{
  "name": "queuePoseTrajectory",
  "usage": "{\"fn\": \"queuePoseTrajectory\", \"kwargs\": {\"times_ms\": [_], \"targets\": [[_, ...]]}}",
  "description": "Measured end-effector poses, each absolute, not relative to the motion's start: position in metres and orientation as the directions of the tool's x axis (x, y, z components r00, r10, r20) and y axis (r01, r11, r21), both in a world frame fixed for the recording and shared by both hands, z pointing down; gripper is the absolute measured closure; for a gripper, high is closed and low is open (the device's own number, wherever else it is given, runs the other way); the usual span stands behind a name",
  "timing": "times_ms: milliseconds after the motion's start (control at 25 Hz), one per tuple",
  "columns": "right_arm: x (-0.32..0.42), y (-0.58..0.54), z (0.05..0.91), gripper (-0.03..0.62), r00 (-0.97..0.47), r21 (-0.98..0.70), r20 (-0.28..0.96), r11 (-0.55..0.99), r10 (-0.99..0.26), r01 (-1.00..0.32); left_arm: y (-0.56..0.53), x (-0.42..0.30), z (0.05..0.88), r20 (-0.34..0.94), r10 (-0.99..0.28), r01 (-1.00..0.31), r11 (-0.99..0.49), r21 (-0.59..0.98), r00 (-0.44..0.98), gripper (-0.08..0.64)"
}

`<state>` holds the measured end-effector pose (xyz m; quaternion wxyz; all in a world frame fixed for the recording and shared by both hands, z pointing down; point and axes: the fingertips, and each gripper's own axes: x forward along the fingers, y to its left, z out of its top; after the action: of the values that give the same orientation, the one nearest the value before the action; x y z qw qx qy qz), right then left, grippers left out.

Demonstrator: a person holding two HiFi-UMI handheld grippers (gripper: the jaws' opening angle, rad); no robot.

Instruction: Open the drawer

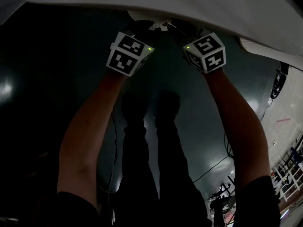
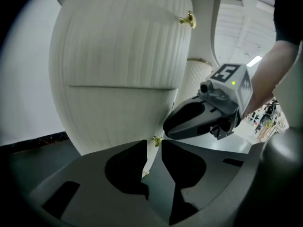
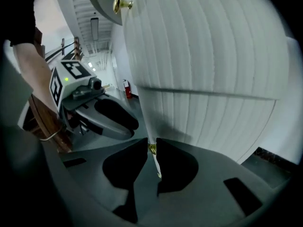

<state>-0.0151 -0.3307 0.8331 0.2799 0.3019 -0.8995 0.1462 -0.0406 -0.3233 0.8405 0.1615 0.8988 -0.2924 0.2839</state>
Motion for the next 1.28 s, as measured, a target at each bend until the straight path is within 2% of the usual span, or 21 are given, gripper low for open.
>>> {"fn": "queuePoseTrajectory", "kwargs": {"times_ms": [120,360,560,1120,1280], "targets": [[-0.015,-0.333,0.852,0.574,-0.636,-0.031,0.642,0.814,-0.429,-0.58,-0.332,-0.044,0.85,0.606,-0.435,-0.628,-0.765,0.141,0.666,0.465],[-0.019,-0.331,0.859,0.574,-0.598,0.041,0.703,0.861,-0.385,-0.507,-0.333,-0.042,0.857,0.644,-0.4,-0.567,-0.821,0.063,0.652,0.448],[-0.029,-0.329,0.859,0.574,-0.552,0.129,0.713,0.856,-0.431,-0.501,-0.332,-0.041,0.849,0.64,-0.378,-0.536,-0.841,0.065,0.67,0.449],[-0.033,-0.314,0.858,0.575,-0.55,0.111,0.704,0.834,-0.449,-0.54,-0.301,-0.051,0.846,0.602,-0.359,-0.56,-0.809,0.182,0.714,0.449],[-0.019,-0.308,0.869,0.575,-0.548,0.116,0.718,0.851,-0.428,-0.513,-0.293,-0.041,0.857,0.604,-0.349,-0.557,-0.808,0.193,0.716,0.448]]}}
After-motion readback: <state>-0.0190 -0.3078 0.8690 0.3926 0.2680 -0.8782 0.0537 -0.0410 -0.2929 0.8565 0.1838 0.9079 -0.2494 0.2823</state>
